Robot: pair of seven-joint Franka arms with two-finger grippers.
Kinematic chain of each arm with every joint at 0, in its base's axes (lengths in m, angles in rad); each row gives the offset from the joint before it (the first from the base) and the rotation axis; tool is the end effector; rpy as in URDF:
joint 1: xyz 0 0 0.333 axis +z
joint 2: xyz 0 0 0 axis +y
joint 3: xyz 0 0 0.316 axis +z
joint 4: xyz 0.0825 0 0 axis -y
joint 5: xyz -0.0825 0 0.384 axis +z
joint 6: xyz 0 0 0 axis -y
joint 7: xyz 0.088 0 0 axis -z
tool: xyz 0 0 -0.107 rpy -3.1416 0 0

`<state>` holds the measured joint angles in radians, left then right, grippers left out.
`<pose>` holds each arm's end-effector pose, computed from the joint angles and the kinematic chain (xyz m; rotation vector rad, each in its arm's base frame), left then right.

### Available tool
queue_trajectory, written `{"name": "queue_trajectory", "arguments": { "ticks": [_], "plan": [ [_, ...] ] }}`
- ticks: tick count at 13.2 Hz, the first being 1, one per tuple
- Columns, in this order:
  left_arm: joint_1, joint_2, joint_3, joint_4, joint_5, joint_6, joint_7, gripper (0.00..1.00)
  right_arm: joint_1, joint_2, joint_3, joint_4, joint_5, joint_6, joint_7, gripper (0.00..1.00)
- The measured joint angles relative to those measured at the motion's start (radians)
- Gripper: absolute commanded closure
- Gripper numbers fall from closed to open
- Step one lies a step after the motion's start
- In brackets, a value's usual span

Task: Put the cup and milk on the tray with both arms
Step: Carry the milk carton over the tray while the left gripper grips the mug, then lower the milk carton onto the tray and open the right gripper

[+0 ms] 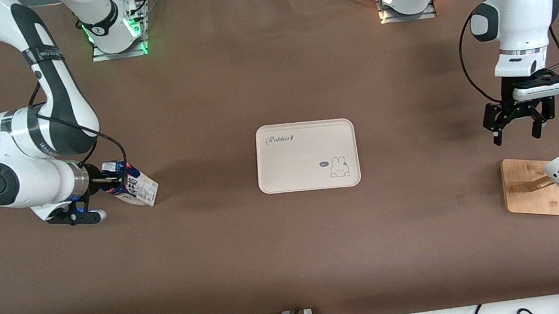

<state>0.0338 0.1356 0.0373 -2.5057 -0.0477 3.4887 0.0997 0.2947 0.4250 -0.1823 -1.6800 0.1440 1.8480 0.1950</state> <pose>0.5177 0.0424 0.3327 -2.8008 -0.0293 -1.2585 0.6295 0.0932 0.3403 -3.0919 0.2058 0.3957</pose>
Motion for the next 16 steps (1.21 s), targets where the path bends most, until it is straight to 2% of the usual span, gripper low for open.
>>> {"name": "queue_trajectory", "arguments": {
  "ticks": [4,8,13,16],
  "plan": [
    [0.003,0.013,0.000,0.037,0.000,0.004,0.000,0.00,0.059,-0.007,0.006,0.072,0.011,-0.057,0.046,0.57],
    [0.004,0.069,0.000,0.090,0.000,0.004,0.000,0.00,0.236,0.005,0.019,0.164,0.119,-0.072,0.250,0.57],
    [0.006,0.123,0.000,0.155,0.000,0.006,0.000,0.00,0.442,0.119,0.025,0.304,0.127,-0.015,0.502,0.57],
    [0.006,0.137,0.003,0.207,0.000,0.006,0.000,0.00,0.513,0.176,0.025,0.324,0.127,0.077,0.570,0.57]
  ]
}}
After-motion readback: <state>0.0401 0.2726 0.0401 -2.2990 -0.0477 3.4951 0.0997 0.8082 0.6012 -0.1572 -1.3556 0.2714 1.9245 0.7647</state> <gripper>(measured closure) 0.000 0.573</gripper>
